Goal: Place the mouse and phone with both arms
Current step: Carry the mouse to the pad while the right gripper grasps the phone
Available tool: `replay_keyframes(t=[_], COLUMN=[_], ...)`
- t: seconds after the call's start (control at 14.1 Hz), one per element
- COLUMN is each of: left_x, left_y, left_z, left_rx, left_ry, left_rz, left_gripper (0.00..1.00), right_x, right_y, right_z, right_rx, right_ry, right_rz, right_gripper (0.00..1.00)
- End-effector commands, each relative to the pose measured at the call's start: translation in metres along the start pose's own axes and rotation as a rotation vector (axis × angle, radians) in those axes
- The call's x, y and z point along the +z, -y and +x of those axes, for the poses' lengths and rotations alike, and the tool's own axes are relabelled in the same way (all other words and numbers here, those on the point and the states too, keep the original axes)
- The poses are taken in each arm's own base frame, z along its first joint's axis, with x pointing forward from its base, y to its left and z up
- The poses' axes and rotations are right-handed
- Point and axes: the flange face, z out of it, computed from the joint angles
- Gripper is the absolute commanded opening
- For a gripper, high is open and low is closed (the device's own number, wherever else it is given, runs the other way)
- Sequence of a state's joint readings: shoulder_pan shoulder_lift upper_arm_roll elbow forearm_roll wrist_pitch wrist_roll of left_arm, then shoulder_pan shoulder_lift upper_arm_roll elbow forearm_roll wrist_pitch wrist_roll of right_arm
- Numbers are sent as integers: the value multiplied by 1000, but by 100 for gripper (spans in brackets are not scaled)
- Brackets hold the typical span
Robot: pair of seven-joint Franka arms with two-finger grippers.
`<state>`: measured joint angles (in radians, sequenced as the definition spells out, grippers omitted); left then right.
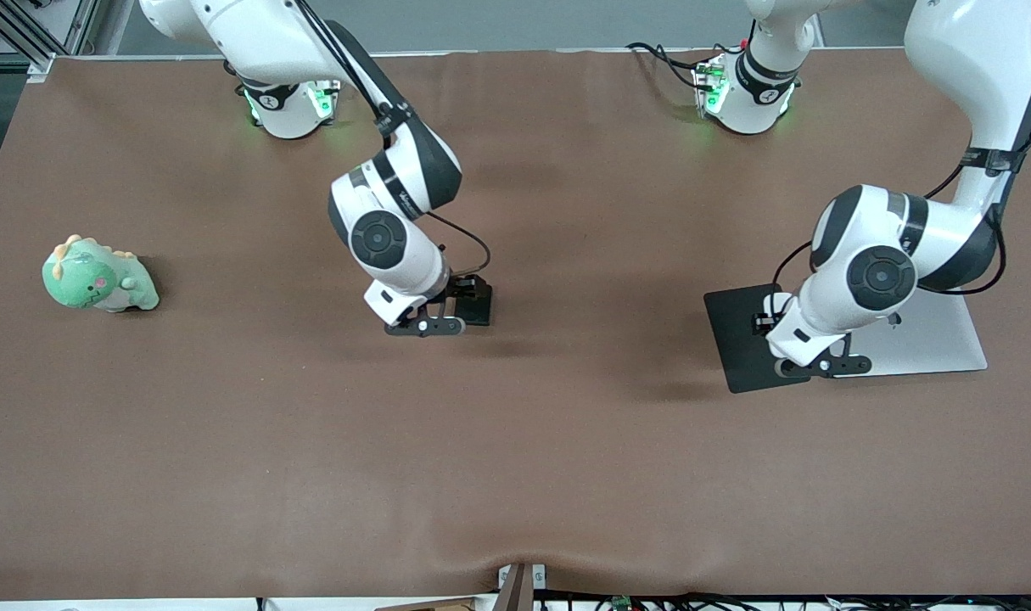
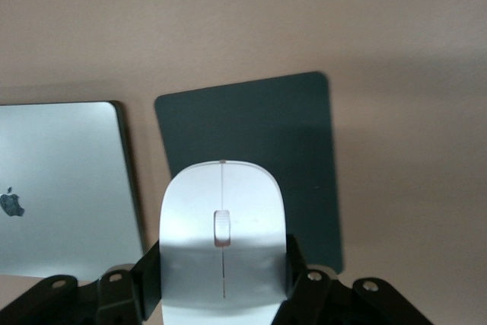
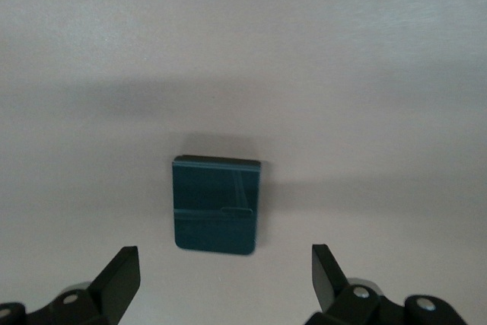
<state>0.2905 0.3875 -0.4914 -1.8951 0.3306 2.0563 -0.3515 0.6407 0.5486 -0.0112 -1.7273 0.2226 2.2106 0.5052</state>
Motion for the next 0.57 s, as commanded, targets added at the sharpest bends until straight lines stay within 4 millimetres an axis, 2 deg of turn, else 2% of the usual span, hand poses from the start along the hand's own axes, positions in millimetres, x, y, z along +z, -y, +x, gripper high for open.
replay_keyframes(t=[0.0,0.36,0.5], left_x=[4,28,41], left_y=[9,42,50], left_z=[-14,-11,-13], left_rx=[25,58,67], left_ry=[3,-17,-24], left_rz=[-3,-36,-51], left_gripper=[0,0,0], right_x=[20,45,54], right_y=[6,14,16], right_z=[-2,-7,-8], right_rx=[11,23,37], right_ry=[-15,-36,-51], right_rz=[-11,-31,-43], right_gripper=[100,100,100])
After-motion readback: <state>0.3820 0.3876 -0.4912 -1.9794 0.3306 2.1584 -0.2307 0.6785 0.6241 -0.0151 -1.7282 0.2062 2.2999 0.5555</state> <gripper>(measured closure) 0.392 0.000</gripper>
